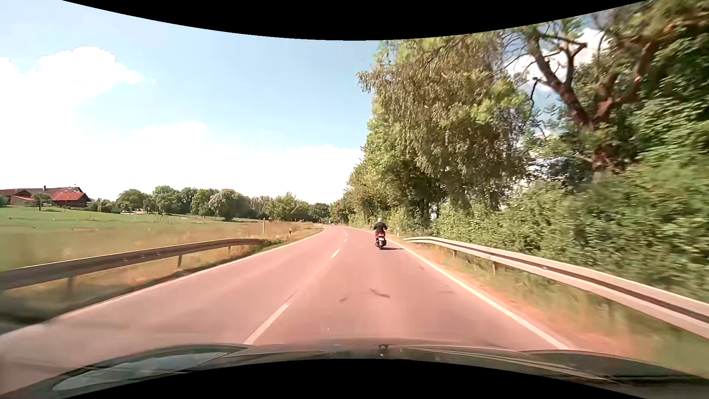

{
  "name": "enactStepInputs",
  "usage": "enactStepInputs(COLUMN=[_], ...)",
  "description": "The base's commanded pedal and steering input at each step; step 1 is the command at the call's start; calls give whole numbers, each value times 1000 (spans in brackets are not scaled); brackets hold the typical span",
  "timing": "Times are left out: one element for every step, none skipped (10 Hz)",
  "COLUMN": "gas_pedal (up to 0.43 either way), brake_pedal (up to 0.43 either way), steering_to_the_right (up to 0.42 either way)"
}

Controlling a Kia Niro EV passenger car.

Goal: Follow the waypoints while adhering to traffic rules and regulations

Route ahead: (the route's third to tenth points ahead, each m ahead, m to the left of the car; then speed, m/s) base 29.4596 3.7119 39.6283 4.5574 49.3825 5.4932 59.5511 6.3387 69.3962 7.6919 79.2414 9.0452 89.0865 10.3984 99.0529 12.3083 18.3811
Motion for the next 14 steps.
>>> enactStepInputs(gas_pedal=[228, 228, 228, 228, 228, 240, 240, 240, 240, 240, 240, 240, 240, 240], brake_pedal=[12, 6, 6, 6, 6, 6, 6, 6, 6, 6, 6, 6, 6, 6], steering_to_the_right=[-4, -4, -5, -5, -7, -8, -10, -11, -11, -11, -11, -11, -11, -11])
